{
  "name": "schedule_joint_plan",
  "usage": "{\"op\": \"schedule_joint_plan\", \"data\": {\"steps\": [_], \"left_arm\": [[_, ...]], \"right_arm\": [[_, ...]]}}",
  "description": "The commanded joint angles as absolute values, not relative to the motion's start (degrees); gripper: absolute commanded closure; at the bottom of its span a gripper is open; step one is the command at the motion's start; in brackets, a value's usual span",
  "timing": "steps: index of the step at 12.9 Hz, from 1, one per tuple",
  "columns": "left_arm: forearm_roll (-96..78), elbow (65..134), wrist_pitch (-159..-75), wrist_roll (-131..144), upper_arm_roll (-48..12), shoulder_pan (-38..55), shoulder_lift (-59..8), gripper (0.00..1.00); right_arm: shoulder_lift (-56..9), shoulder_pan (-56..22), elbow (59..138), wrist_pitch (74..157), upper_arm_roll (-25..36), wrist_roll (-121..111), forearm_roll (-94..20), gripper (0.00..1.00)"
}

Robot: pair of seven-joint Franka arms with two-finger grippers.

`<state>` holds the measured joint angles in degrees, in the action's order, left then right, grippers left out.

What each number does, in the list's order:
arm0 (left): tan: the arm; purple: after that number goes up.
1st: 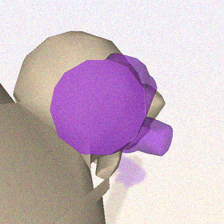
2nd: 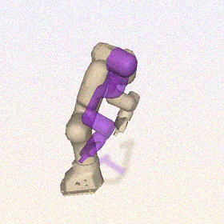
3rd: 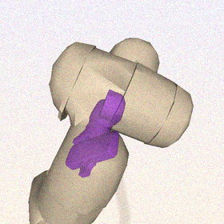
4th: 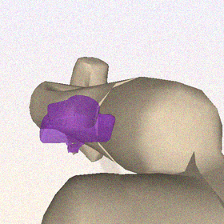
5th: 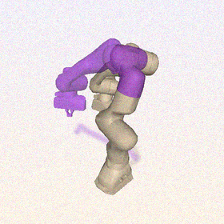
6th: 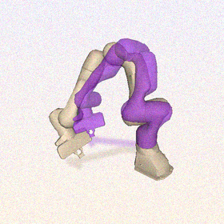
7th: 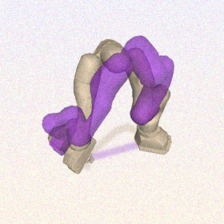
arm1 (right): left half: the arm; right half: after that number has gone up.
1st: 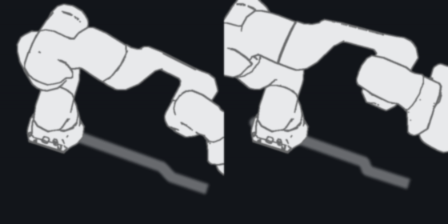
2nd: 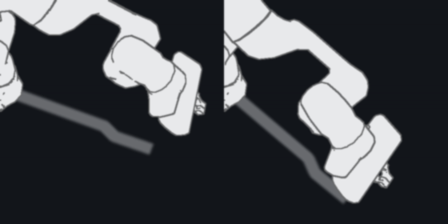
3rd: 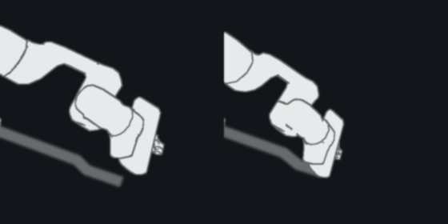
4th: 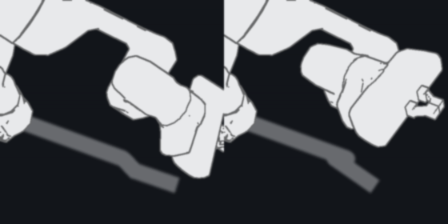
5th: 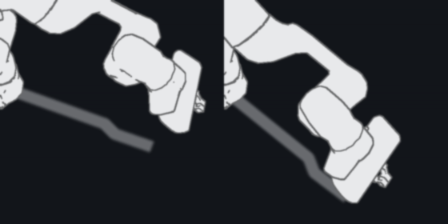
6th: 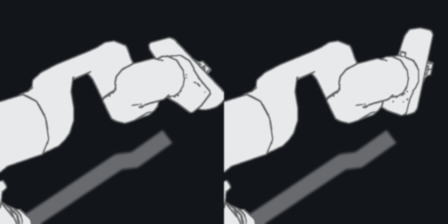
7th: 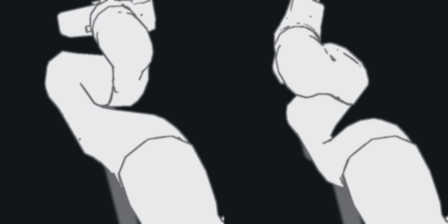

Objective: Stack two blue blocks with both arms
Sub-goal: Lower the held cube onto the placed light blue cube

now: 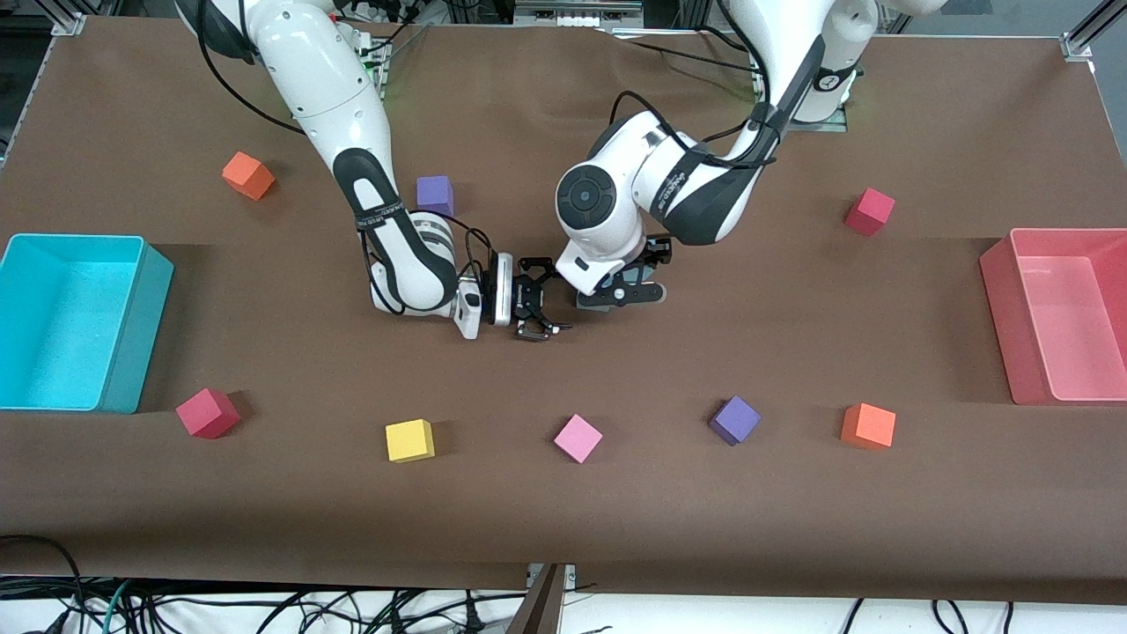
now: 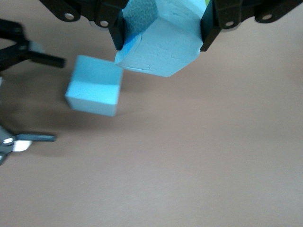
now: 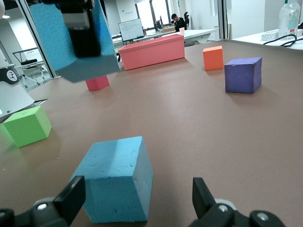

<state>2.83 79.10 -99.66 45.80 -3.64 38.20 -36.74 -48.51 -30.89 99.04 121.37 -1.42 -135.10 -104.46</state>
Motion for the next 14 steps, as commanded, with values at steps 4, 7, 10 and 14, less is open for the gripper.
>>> {"op": "schedule_joint_plan", "data": {"steps": [4,7,10,14], "left_arm": [[0.44,76.38,-103.8,48.5,-2.64,40.43,-41.04,0.54],[0.53,76.38,-105.81,51.41,-2.64,40.43,-41.75,0.48],[0.61,76.38,-106.52,51.42,-2.64,40.43,-42.62,0.48],[0.79,76.46,-106.61,51.5,-2.64,40.52,-42.98,0.42]], "right_arm": [[-47.81,-30.5,99.84,121.11,-1.58,-136.32,-105.38,0.0],[-47.81,-30.5,99.93,121.11,-1.58,-136.41,-105.29,0.0],[-47.81,-30.5,99.93,121.11,-1.58,-136.32,-105.29,0.0],[-47.81,-30.5,99.93,121.2,-1.58,-136.32,-105.29,0.0]]}}
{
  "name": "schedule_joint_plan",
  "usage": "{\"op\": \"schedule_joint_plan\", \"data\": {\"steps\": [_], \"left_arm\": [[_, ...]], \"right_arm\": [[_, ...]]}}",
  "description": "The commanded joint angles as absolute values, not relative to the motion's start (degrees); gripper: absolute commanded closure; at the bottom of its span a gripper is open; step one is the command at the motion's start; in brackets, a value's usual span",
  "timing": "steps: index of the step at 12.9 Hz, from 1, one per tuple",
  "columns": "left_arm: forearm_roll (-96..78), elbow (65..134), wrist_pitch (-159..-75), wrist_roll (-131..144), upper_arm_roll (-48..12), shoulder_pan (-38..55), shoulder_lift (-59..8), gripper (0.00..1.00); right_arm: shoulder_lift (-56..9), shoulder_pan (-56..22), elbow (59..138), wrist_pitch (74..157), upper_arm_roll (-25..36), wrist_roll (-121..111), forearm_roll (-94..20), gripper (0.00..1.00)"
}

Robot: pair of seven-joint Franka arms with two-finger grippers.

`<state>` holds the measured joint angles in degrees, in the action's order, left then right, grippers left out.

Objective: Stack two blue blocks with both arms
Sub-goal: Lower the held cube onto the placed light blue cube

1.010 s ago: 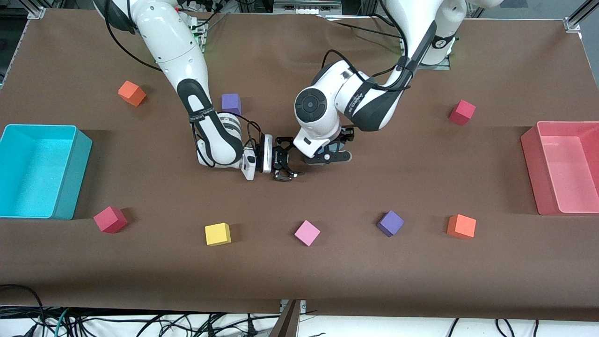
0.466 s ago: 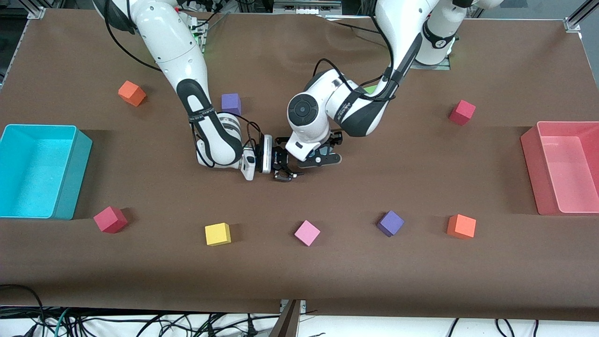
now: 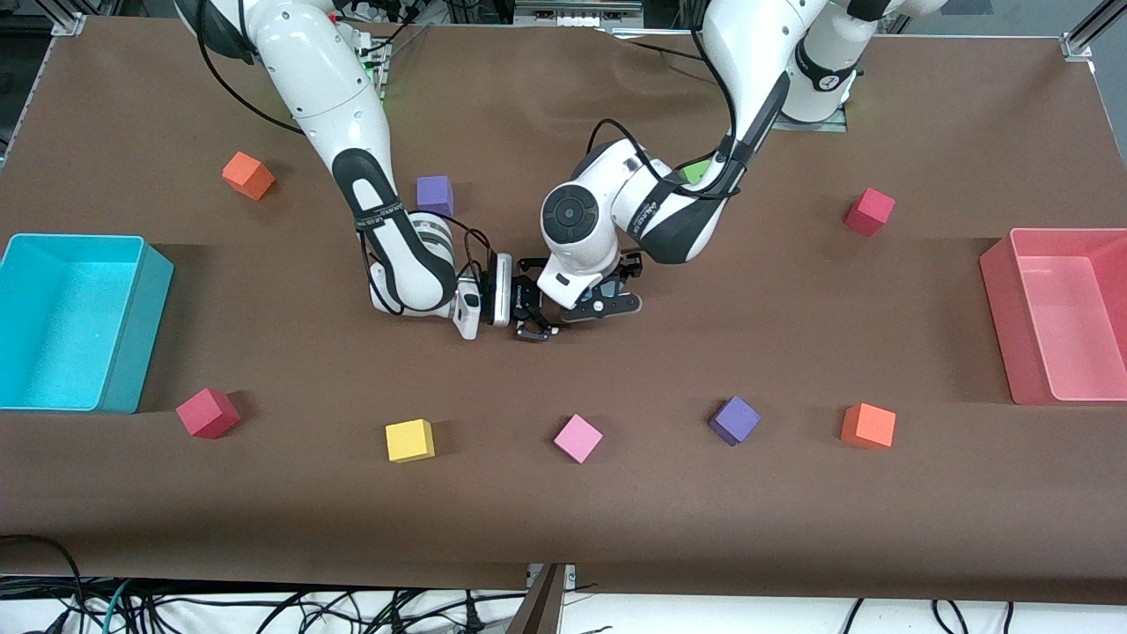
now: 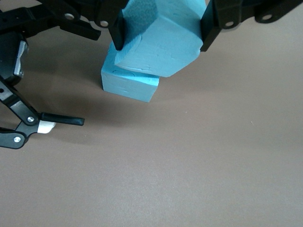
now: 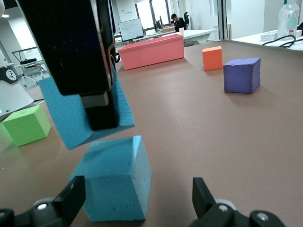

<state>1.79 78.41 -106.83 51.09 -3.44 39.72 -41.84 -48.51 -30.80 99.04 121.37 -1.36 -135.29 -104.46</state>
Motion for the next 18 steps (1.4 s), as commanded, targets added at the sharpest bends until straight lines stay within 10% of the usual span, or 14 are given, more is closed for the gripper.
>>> {"op": "schedule_joint_plan", "data": {"steps": [1,4,18], "left_arm": [[0.7,76.38,-106.61,51.5,-2.64,40.52,-43.07,0.32],[0.35,76.38,-107.57,51.42,-2.72,40.52,-43.07,0.0],[-7.21,76.38,-106.79,50.71,-2.72,39.55,-36.31,0.0]], "right_arm": [[-47.81,-30.41,99.93,121.11,-1.58,-136.32,-105.29,0.0],[-47.81,-30.5,99.93,121.2,-1.58,-136.32,-105.38,0.0],[-47.9,-30.5,100.11,121.2,-1.58,-136.14,-105.38,0.0]]}}
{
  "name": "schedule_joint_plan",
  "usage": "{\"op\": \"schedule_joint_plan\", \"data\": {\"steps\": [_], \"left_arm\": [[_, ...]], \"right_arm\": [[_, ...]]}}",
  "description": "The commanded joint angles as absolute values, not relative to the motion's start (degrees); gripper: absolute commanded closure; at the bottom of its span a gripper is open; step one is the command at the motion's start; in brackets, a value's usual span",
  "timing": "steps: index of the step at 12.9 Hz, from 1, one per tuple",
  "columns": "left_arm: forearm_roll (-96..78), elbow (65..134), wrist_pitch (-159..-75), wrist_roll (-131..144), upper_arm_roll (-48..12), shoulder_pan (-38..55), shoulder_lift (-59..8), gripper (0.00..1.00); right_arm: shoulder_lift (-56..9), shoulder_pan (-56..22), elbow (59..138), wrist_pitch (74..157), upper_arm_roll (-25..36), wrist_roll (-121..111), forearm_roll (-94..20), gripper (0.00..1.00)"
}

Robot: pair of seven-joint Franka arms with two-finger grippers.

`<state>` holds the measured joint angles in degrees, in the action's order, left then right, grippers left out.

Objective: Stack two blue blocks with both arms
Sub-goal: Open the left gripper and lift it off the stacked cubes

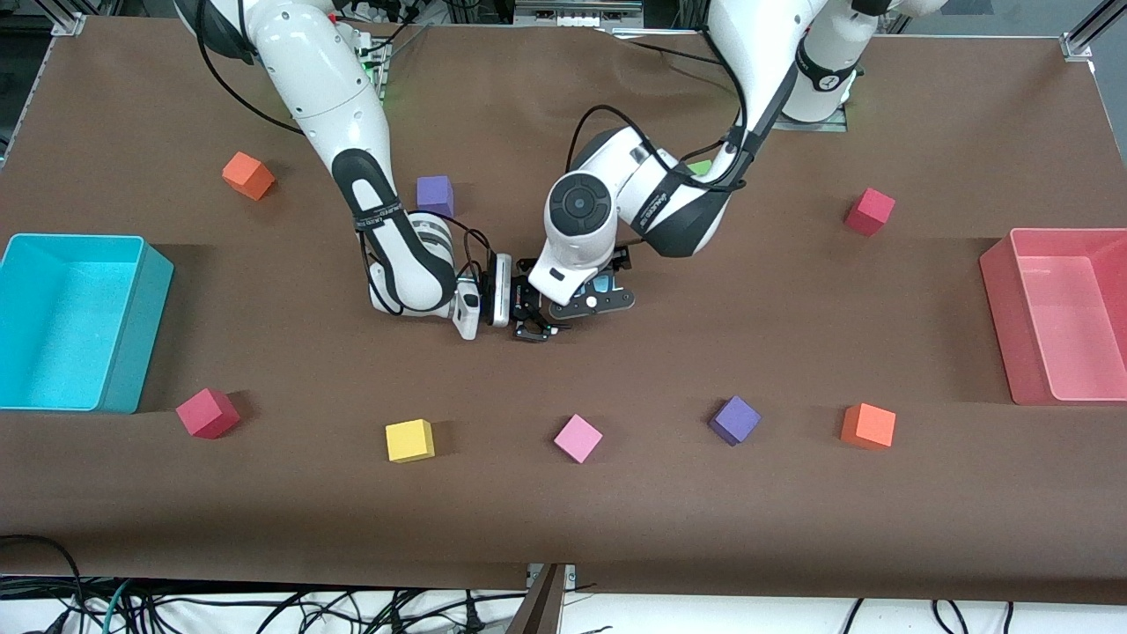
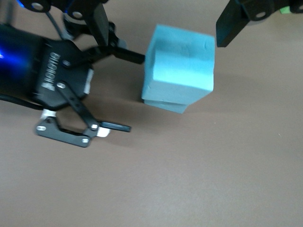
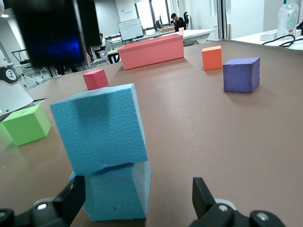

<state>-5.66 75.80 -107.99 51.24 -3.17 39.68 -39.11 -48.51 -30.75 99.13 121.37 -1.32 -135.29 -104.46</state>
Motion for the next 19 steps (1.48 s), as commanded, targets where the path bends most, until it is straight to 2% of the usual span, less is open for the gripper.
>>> {"op": "schedule_joint_plan", "data": {"steps": [1,5,12,15,19], "left_arm": [[-7.38,76.38,-105.22,50.54,-2.64,39.12,-35.17,0.0],[-8.08,76.29,-97.14,44.22,-2.81,34.81,-29.19,0.0],[-9.5,76.29,-90.36,39.73,-2.2,29.97,-22.34,0.0],[-9.49,76.29,-84.75,36.49,-2.11,26.73,-18.21,0.0],[-9.32,76.2,-77.89,32.35,-2.2,23.3,-16.0,0.0]], "right_arm": [[-47.9,-30.5,100.11,121.2,-1.58,-136.14,-105.38,0.0],[-47.9,-30.5,100.37,121.2,-1.58,-135.97,-105.29,0.0],[-46.67,-30.5,101.96,122.16,-0.18,-133.6,-100.47,0.0],[-43.79,-30.59,101.25,123.65,1.05,-122.66,-90.66,0.0],[-37.45,-30.5,97.66,124.72,2.28,-95.6,-67.47,0.0]]}}
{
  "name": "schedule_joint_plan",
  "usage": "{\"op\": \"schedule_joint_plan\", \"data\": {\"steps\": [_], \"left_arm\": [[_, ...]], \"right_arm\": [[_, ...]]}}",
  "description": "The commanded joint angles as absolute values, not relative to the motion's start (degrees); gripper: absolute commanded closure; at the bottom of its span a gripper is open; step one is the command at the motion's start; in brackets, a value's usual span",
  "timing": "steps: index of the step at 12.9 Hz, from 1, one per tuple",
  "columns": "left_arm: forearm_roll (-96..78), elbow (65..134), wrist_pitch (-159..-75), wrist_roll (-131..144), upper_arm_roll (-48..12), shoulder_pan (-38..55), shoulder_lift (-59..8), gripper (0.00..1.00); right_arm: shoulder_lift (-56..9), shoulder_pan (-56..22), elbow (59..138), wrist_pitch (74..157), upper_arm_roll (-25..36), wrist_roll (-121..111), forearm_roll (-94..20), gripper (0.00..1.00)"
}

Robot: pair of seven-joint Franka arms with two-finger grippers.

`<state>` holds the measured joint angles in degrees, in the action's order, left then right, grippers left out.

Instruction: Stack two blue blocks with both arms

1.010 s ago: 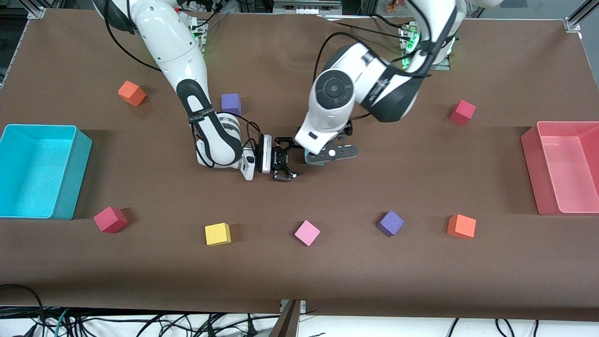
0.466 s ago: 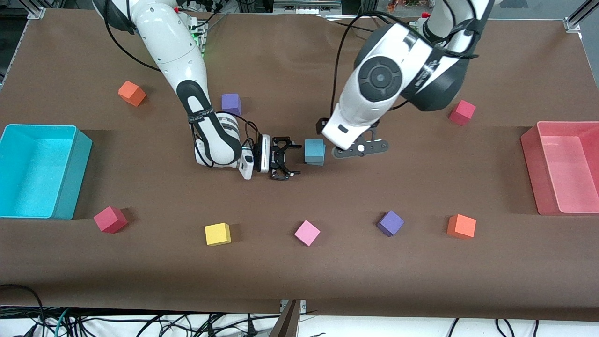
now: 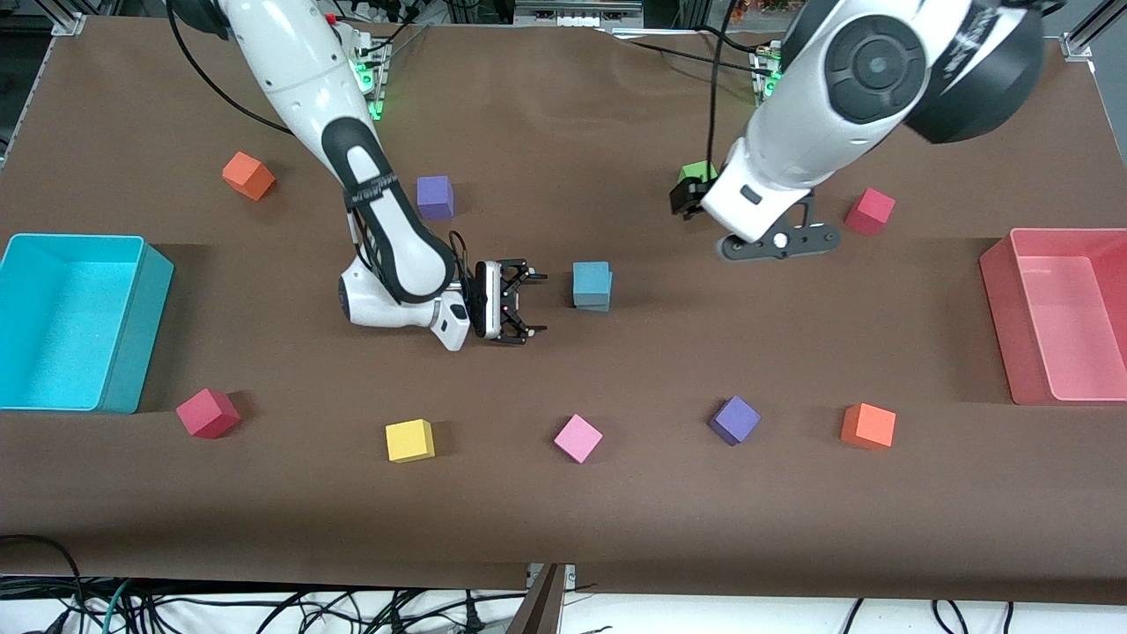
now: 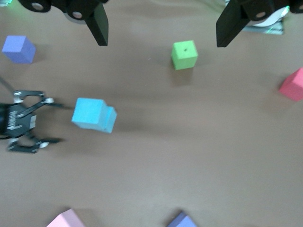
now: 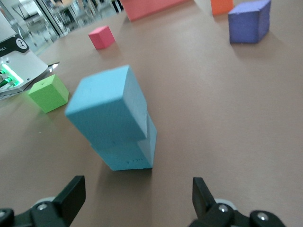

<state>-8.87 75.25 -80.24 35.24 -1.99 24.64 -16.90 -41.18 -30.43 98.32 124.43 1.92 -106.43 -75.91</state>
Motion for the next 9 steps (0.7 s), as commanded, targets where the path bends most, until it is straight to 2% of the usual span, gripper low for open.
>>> {"op": "schedule_joint_plan", "data": {"steps": [1,4,6,9], "left_arm": [[-9.32,76.2,-76.57,30.69,-2.02,22.42,-14.52,0.0],[-6.7,76.29,-71.65,25.42,-2.02,19.87,-11.26,0.0],[-3.79,77.16,-71.45,19.89,-1.59,18.82,-9.06,0.0],[-3.61,81.71,-72.94,11.02,2.45,17.24,-5.03,0.0]], "right_arm": [[-36.75,-30.41,95.82,124.02,2.98,-89.36,-61.58,0.0],[-36.47,-30.32,86.87,113.78,6.66,-71.69,-48.38,0.0],[-36.56,-30.15,80.02,107.25,9.22,-60.87,-43.18,0.0],[-36.56,-30.23,74.55,106.52,10.28,-44.36,-38.33,0.0]]}}
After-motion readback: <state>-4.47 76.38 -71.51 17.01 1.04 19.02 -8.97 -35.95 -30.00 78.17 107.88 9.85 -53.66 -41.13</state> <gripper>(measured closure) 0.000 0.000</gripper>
